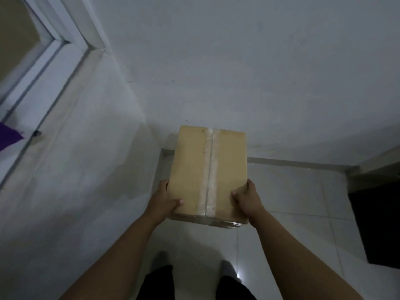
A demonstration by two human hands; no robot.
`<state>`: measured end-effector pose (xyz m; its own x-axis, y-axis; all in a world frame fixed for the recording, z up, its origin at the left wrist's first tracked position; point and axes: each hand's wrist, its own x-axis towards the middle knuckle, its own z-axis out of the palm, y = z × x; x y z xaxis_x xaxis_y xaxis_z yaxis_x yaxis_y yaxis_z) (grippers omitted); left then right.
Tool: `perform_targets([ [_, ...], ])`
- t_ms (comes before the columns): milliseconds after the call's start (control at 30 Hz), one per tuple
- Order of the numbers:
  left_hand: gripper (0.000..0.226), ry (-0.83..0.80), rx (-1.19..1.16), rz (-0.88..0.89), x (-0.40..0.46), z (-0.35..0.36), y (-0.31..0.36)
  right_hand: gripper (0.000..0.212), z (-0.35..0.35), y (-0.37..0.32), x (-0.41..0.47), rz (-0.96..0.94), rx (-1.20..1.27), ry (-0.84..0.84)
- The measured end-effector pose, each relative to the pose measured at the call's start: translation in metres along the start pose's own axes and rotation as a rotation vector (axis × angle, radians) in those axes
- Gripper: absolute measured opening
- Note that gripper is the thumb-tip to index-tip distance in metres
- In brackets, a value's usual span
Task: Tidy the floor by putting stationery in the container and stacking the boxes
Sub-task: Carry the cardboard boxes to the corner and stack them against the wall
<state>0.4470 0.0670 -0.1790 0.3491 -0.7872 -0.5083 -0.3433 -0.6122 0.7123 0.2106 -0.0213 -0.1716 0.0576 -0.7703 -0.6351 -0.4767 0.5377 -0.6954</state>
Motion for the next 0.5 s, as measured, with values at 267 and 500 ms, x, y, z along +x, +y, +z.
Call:
perform_targets([
  [267,0.072,-0.082,0.125,0.004,0.063,-0.023,-0.076,0.066,0.082,0.030,0.040,0.047,-0.003,0.032],
  [500,0.073,-0.101,0.145,0.069,0.153,0.002,-0.165,0.064,0.151,0.097,0.123,0.036,-0.002,0.050],
])
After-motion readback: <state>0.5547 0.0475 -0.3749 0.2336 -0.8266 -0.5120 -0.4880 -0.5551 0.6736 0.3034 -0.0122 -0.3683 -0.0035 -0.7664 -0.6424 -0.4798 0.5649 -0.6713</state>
